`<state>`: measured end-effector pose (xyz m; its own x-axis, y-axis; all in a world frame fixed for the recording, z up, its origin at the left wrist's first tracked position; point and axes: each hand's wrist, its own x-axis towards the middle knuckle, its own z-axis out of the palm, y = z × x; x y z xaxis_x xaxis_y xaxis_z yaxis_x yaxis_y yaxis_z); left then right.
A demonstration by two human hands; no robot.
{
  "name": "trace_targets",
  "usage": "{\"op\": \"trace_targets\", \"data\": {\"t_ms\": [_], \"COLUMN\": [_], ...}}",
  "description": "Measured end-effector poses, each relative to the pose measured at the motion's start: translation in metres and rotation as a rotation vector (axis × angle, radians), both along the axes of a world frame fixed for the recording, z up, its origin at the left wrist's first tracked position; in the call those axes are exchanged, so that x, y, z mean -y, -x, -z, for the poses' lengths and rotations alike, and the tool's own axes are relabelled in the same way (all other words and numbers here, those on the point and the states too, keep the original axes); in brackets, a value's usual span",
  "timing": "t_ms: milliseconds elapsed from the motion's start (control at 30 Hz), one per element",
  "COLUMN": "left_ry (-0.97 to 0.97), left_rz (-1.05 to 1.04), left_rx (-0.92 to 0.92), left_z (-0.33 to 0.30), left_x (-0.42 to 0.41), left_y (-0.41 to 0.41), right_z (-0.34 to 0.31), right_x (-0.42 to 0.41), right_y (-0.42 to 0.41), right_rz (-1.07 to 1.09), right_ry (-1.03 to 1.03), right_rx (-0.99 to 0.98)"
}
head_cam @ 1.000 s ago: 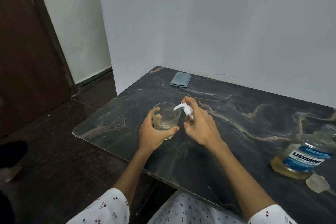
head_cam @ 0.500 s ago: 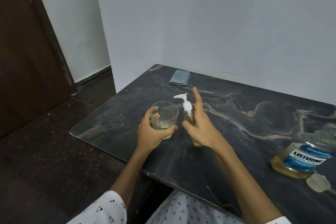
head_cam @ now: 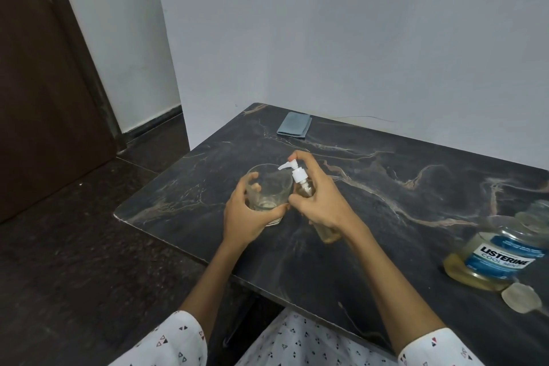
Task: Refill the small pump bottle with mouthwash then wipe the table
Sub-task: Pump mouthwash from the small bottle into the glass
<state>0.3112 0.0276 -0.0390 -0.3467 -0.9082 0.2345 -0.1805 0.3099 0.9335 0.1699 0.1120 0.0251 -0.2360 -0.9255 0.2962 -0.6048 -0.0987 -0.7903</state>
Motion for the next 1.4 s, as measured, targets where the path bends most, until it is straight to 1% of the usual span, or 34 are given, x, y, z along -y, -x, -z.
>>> {"op": "trace_targets", "data": {"t_ms": [133, 267, 367, 567, 733, 933, 1133, 1300, 1400], "left_ry": [0.007, 0.006, 0.014, 0.010, 0.016, 0.007, 0.010, 0.015, 0.022], "left_rz": [0.002, 0.001, 0.003, 0.001, 0.009, 0.019, 0.016, 0.010, 0.011], "left_rx": [0.000, -0.004, -0.001, -0.013, -0.017, -0.033, -0.029, -0.027, -0.026], "left_z": [0.000, 0.000, 0.000, 0.000, 0.000, 0.000, -0.001, -0.001, -0.001], "left_x": [0.000, 0.000, 0.000, 0.000, 0.000, 0.001, 0.000, 0.000, 0.000], "left_y": [0.000, 0.000, -0.001, 0.000, 0.001, 0.001, 0.002, 0.002, 0.002], "right_z": [0.003, 0.005, 0.008, 0.011, 0.011, 0.013, 0.009, 0.010, 0.011], "right_x": [0.003, 0.002, 0.001, 0.003, 0.005, 0.005, 0.005, 0.004, 0.004], "right_y": [-0.004, -0.001, 0.000, -0.002, -0.002, -0.004, -0.002, -0.002, -0.001], "right_rz": [0.025, -0.019, -0.031, 0.038, 0.027, 0.058, 0.021, 0.050, 0.067], "right_ry": [-0.038, -0.089, -0.107, -0.079, -0.069, -0.071, -0.083, -0.097, -0.098], "right_rx": [-0.018, 0.059, 0.080, 0.015, 0.036, -0.008, 0.008, -0.039, -0.027]}}
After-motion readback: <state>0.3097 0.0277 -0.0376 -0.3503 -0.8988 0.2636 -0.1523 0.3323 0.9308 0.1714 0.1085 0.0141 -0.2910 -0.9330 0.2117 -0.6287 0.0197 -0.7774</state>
